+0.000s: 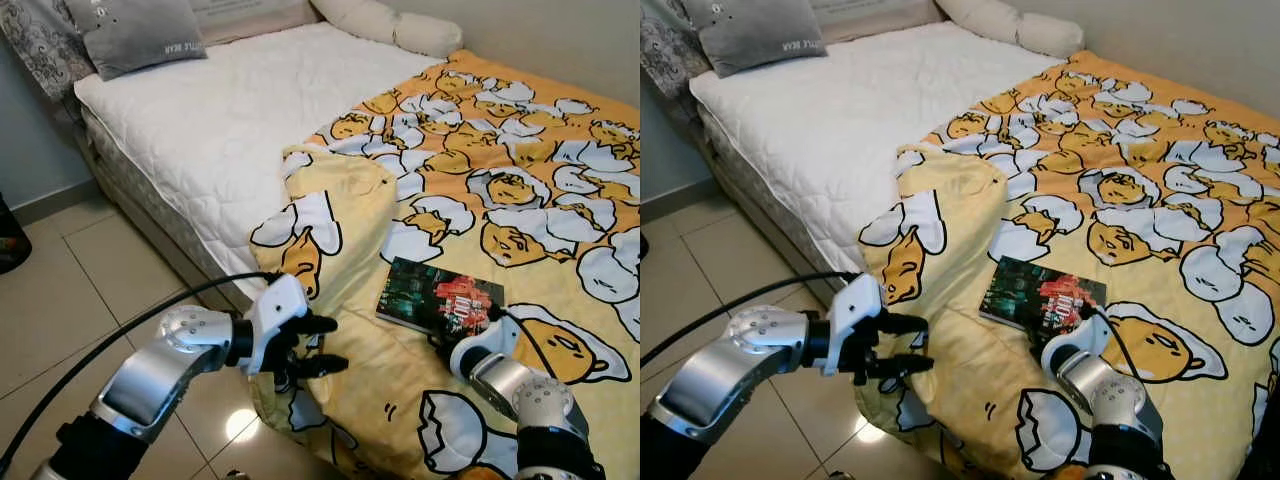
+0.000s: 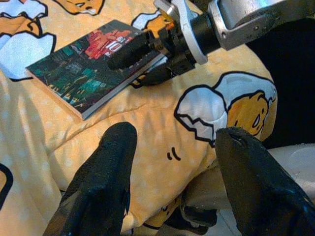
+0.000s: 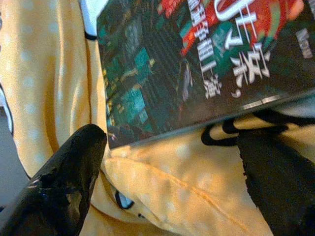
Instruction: Clean up the room
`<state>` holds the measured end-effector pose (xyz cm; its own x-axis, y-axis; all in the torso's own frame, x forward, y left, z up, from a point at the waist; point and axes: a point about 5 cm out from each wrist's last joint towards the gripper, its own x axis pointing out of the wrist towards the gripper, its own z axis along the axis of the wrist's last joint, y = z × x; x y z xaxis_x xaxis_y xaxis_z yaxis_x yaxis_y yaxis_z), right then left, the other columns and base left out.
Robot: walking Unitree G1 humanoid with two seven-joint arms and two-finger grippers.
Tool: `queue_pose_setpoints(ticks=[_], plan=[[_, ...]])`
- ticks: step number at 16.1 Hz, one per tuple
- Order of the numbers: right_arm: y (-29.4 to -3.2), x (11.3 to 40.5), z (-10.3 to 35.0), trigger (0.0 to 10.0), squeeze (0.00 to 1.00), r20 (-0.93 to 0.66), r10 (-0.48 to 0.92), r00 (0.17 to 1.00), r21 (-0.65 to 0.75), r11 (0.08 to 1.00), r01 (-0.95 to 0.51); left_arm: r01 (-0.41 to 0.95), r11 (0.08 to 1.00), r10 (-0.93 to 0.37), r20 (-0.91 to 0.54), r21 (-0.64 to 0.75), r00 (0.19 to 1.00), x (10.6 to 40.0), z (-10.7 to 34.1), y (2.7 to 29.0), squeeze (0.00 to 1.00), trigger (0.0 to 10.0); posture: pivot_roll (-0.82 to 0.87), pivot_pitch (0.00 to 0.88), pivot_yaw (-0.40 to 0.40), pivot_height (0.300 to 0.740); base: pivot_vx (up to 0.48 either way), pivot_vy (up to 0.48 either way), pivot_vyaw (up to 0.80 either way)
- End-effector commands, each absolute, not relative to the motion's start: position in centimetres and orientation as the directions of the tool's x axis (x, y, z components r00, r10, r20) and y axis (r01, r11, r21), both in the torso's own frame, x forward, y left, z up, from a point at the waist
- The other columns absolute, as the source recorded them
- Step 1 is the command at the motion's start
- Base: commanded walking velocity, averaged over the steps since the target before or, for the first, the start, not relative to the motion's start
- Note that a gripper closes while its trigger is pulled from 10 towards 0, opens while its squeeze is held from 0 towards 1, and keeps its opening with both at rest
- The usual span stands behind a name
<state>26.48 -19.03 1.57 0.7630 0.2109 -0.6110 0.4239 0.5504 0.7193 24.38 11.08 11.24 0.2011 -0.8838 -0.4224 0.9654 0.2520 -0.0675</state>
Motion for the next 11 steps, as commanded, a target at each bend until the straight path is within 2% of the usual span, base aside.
queue_pose_setpoints(ticks=[1, 3, 9, 11], plan=[[-19.3, 26.7, 1.7, 10.0, 1.0, -0.597, 0.197, 0.778, 0.726, 0.546, 0.418, 0.97, 0.237, -0.879, -0.436, -0.048, 0.193, 24.5, 11.4, 11.0, 0.09, 10.0, -0.14, 0.014, -0.031, 0.74, 0.0, 0.0, 0.0], [-19.5, 27.2, 2.2, 10.0, 1.0, -0.55, 0.188, 0.814, 0.765, 0.503, 0.401, 0.969, 0.241, -0.877, -0.438, -0.047, 0.197, 24.5, 11.3, 11.1, 0.08, 10.0, -0.13, 0.015, -0.035, 0.74, 0.0, 0.0, 0.0], [-19.9, 27.6, 2.1, 10.0, 1.0, -0.534, 0.167, 0.829, 0.777, 0.484, 0.403, 0.97, 0.239, -0.875, -0.443, -0.044, 0.196, 24.4, 11.2, 11.3, 0.09, 10.0, -0.12, 0.004, -0.037, 0.74, 0.0, 0.0, 0.0], [-19.8, 27.6, 1.1, 10.0, 1.0, -0.546, 0.12, 0.829, 0.776, 0.447, 0.446, 0.97, 0.239, -0.875, -0.441, -0.039, 0.197, 24.5, 11.4, 11.3, 0.08, 10.0, -0.11, 0.006, -0.029, 0.74, 0.0, 0.0, 0.0]])
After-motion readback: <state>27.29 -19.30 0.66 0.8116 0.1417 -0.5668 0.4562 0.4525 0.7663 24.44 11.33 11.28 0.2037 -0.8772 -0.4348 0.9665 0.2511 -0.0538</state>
